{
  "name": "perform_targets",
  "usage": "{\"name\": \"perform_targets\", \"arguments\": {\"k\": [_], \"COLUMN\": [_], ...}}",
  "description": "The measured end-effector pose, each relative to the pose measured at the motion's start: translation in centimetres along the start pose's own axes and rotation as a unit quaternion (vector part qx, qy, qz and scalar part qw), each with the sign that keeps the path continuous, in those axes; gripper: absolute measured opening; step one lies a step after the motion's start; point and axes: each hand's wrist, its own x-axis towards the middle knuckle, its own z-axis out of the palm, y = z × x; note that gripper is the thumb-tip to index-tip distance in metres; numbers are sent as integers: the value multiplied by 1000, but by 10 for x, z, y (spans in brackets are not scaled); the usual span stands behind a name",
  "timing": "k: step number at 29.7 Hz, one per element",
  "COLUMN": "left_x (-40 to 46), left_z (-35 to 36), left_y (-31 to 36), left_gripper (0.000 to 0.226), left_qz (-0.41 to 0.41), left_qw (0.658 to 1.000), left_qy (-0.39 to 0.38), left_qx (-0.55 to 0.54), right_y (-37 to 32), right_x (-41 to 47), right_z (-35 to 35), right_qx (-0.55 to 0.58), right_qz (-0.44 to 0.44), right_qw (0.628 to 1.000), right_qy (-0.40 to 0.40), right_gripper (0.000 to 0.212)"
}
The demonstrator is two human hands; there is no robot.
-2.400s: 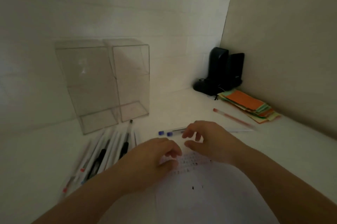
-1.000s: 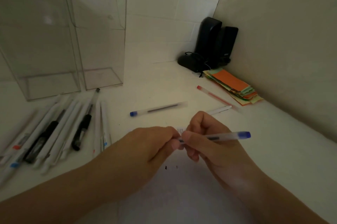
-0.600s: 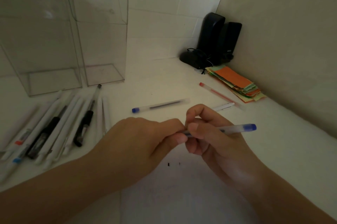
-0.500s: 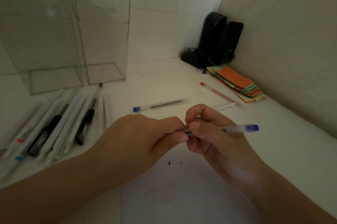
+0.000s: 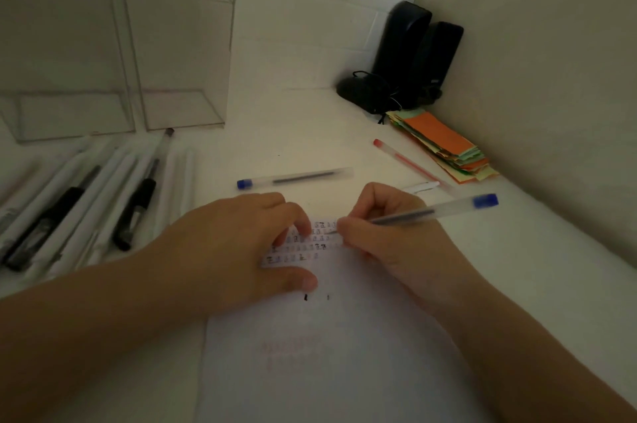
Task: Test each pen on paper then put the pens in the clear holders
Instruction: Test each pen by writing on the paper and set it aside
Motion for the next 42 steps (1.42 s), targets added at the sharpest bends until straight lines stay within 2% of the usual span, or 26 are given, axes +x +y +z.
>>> {"name": "perform_targets", "arguments": {"k": [5,9,13,16,22,25,29,31,34,36,39,42], "left_x": [0,0,1,1,1,0,1,1,1,0,1,1], "left_z": [4,5,6,8,7,6,8,9,8,7,8,8], "left_y": [-3,-6,-8,-10,-10,-8,-9,-11,-10,-8,-10,-11], "left_gripper": [39,43,51,59,39,40,50,57,51,47,61,61], "left_qz": [7,13,19,22,18,13,8,11,12,6,15,11], "left_qw": [1000,999,999,999,999,999,999,999,999,999,998,999], "left_qy": [20,27,36,41,26,26,37,42,41,40,54,45], "left_qx": [-8,-11,-12,-9,-18,-19,-25,-29,-24,-29,-20,-22], "right_y": [11,14,12,12,13,13,12,11,11,12,11,11], "right_x": [2,2,3,3,2,2,2,2,2,2,2,2], "right_z": [13,13,16,15,16,16,15,14,15,14,13,13], "right_qx": [-24,-26,-17,-31,-57,-71,-66,-55,-50,-51,-57,-56], "right_qz": [-70,-87,-93,-94,-104,-105,-102,-103,-103,-104,-104,-98], "right_qw": [996,993,993,992,990,989,990,991,991,991,991,992], "right_qy": [59,69,75,76,72,79,69,65,61,62,60,58], "right_gripper": [28,29,26,35,27,22,31,27,21,26,31,33]}}
